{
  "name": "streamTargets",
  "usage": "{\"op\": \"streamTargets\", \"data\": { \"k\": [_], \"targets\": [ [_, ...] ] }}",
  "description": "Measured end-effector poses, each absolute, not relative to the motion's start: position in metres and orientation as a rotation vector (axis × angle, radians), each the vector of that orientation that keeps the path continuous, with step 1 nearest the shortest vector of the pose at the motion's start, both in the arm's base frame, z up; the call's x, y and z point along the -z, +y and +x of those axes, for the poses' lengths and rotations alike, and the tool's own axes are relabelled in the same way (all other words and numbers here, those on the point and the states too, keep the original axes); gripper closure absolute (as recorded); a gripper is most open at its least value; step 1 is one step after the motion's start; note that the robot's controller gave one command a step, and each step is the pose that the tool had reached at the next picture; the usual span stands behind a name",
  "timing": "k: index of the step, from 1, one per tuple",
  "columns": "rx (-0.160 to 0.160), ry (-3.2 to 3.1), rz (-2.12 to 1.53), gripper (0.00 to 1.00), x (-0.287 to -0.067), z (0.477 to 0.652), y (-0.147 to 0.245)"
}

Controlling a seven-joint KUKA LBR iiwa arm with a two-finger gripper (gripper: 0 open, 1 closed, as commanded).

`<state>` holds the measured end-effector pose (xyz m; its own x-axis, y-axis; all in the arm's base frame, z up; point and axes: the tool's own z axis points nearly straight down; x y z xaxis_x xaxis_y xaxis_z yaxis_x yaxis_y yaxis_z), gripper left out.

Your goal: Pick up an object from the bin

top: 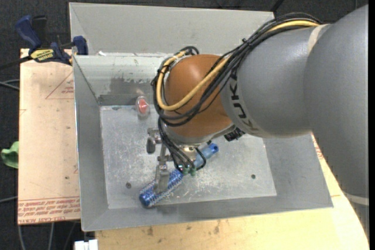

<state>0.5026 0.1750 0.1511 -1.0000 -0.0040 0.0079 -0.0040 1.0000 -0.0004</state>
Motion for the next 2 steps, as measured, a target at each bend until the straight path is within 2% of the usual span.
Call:
{"op": "streamTargets", "data": {
  "k": [1, 2],
  "targets": [
    [0.004, -3.119, 0.496, 0.0, -0.072, 0.485, 0.1243],
    [0.003, -3.102, 0.496, 1.0, -0.0694, 0.4801, 0.1242]
  ]
}}
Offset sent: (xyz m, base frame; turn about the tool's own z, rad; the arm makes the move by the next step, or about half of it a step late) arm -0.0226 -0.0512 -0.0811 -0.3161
